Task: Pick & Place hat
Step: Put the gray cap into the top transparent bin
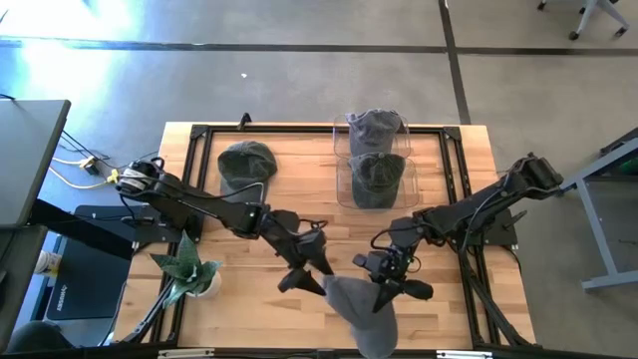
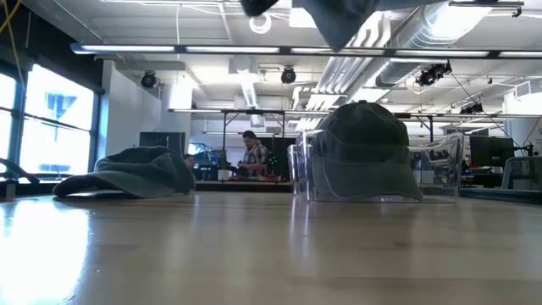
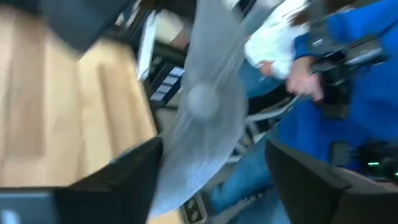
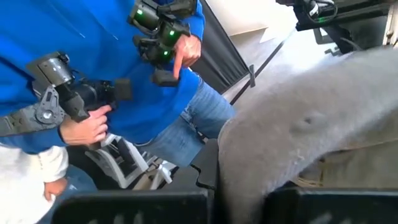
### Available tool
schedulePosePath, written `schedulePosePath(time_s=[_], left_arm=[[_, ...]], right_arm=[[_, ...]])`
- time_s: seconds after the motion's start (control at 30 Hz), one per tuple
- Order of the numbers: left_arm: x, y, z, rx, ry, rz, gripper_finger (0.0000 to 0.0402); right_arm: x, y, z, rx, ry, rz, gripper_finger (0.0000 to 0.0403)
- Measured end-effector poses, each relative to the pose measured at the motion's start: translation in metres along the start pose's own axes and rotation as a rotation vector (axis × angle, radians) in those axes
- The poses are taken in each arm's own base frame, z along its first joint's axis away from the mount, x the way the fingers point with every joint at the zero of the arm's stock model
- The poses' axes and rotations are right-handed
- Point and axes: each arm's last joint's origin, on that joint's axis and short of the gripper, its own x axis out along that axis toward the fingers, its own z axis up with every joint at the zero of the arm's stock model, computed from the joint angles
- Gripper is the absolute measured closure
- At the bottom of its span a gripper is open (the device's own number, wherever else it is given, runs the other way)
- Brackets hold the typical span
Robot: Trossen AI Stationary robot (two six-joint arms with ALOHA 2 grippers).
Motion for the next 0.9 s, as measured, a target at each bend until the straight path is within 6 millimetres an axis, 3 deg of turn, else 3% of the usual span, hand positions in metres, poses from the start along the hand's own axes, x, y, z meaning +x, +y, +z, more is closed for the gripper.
schedulePosePath(time_s=[0.13, 0.33, 0.57, 0.9], left_arm=[[0.013, 0.008, 0.000, 0.060, -0.053, -0.043, 0.0061], [0.026, 0.019, -0.004, 0.092, -0.112, -0.061, 0.0053], [0.032, 0.020, -0.007, 0.122, -0.095, -0.199, 0.0095], [0.023, -0.004, 0.007, 0.059, -0.115, -0.483, 0.0182]], right_arm=[[0.000, -0.001, 0.000, -0.062, -0.011, -0.024, 0.0399], [-0.001, -0.002, 0.002, -0.098, -0.038, -0.080, 0.0400], [-0.011, 0.013, 0.008, -0.117, -0.089, -0.104, 0.0400], [-0.035, 0.051, 0.021, -0.081, -0.174, -0.032, 0.0400]])
